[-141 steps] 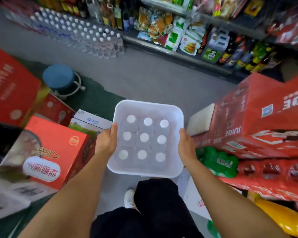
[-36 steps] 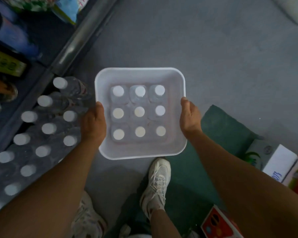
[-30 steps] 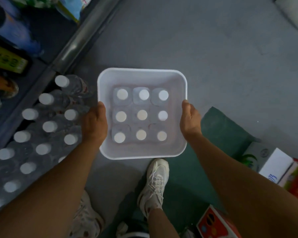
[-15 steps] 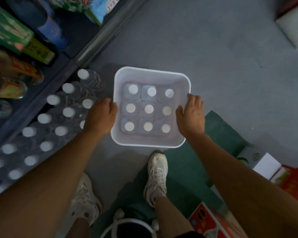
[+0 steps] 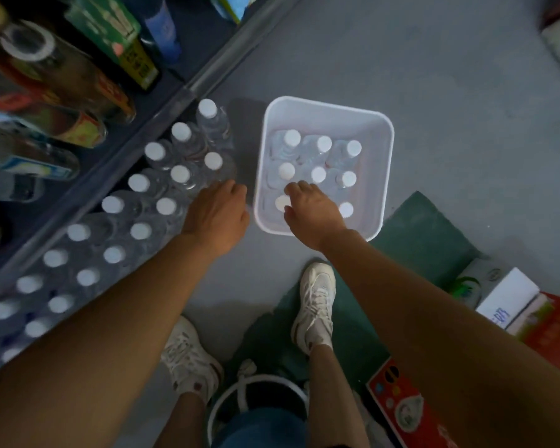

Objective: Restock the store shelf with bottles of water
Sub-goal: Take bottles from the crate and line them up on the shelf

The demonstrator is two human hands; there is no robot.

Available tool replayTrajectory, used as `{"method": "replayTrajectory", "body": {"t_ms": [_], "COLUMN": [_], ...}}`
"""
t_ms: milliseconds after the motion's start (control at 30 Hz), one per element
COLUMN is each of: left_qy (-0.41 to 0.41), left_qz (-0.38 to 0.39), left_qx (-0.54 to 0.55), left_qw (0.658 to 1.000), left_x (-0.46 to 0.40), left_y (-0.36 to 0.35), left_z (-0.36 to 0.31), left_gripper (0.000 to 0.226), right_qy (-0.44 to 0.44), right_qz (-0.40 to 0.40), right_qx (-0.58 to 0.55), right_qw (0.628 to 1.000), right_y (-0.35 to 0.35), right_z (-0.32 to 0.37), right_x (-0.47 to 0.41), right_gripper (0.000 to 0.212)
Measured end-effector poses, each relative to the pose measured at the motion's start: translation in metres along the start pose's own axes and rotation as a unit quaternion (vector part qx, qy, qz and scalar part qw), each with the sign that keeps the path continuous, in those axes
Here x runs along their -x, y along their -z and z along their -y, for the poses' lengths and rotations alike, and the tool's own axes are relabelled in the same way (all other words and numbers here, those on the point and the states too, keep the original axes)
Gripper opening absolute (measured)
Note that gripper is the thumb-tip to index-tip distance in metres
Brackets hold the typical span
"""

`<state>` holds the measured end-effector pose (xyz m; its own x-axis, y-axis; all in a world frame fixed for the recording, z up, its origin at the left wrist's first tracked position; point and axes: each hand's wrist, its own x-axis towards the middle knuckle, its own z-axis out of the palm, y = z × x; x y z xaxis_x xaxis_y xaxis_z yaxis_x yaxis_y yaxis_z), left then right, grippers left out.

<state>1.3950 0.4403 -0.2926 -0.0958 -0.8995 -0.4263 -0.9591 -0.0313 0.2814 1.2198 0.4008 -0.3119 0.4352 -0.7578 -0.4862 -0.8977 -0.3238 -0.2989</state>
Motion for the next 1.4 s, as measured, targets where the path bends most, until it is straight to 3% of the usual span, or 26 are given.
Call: {"method": "replayTrajectory", "body": {"t_ms": [367, 833, 967, 1033, 1167, 1400], "left_qy": [-0.029, -0.137, -0.174, -0.197, -0.21, -0.185], "left_qz": [0.005, -0.095, -0.139, -0.182, -0.156, -0.166], "left_qx": [0.006, -0.017, -0.044, -0.077, -0.076, -0.092], "left_qw": [1.0, 0.986, 0.974, 0.96, 0.962, 0.964], "left_x": [-0.007, -0.052, -0.064, -0.063, -0.063, -0.032], "left_y": [-0.028, -0.059, -0.066, -0.076, -0.069, -0.051], "left_z": [0.026, 0.059, 0.067, 0.073, 0.07, 0.063], "left_gripper": [0.029, 0.028, 0.029, 0.043, 0.057, 0.063], "right_qy": [-0.034, 0.105, 0.127, 0.142, 0.14, 0.134], "right_qz": [0.043, 0.07, 0.053, 0.001, -0.015, -0.118], "right_qx": [0.104, 0.153, 0.143, 0.157, 0.16, 0.12], "right_qw": [0.993, 0.98, 0.98, 0.977, 0.977, 0.977], "right_y": [-0.043, -0.042, -0.043, -0.053, -0.043, 0.004], "right_z": [0.005, -0.016, -0.017, -0.019, -0.019, 0.0], "right_x": [-0.034, -0.058, -0.061, -0.062, -0.059, -0.025], "right_gripper": [0.051, 0.048, 0.048, 0.046, 0.042, 0.038]}}
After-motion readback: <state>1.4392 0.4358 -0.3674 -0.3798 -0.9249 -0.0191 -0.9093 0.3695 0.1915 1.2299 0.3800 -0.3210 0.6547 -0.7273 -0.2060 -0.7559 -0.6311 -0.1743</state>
